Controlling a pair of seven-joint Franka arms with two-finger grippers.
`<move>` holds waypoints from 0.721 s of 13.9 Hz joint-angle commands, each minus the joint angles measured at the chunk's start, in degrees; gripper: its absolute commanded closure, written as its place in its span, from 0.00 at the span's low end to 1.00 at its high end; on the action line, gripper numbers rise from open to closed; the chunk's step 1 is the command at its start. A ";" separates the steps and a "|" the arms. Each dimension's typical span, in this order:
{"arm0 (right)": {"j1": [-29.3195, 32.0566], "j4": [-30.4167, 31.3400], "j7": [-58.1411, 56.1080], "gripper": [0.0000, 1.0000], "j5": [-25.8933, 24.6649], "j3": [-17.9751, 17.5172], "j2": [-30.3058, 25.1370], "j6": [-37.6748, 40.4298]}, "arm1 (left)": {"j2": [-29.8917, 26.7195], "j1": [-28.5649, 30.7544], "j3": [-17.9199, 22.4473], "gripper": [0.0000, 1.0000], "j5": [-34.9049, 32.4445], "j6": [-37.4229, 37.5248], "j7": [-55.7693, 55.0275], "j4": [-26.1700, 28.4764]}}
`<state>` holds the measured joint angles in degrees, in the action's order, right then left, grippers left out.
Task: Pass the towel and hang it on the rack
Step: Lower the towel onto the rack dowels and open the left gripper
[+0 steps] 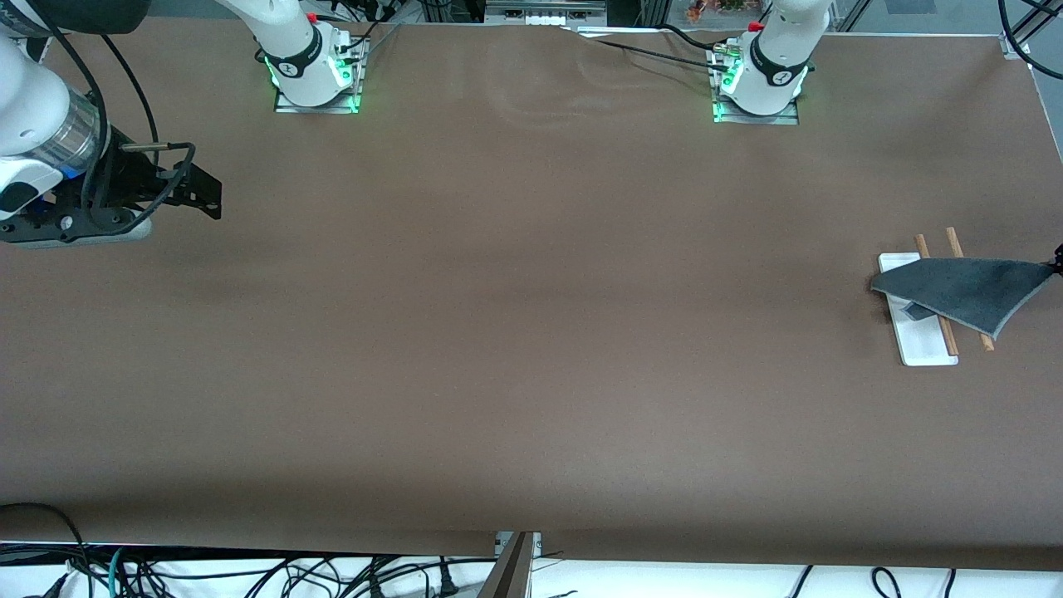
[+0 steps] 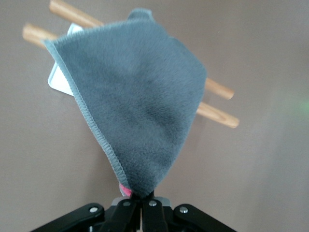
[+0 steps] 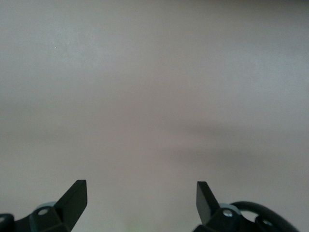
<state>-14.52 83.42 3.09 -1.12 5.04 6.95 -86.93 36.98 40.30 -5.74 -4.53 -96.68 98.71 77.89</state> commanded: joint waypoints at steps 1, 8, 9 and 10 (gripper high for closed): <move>0.10 -0.54 -0.37 0.00 -0.29 -0.20 -0.01 0.27 | 1.96 0.83 -0.59 1.00 -0.92 -0.26 1.75 -1.86; 0.01 -0.54 -0.37 0.00 -0.20 -0.20 -0.01 0.18 | 2.66 1.18 -0.68 0.00 0.58 -0.97 1.75 -2.12; 0.10 -0.54 -0.45 0.00 -0.20 -0.20 -0.01 0.27 | 2.58 1.27 -0.68 0.00 0.75 -0.97 1.67 -2.21; 0.10 -0.54 -0.46 0.00 -0.20 -0.20 -0.01 0.27 | 2.40 1.70 -0.68 0.00 0.84 -0.88 1.49 -2.21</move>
<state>-14.54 83.42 3.09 -1.11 5.03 6.95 -86.94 39.01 40.79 -5.82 -4.46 -97.90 98.71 77.31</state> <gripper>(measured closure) 0.000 0.203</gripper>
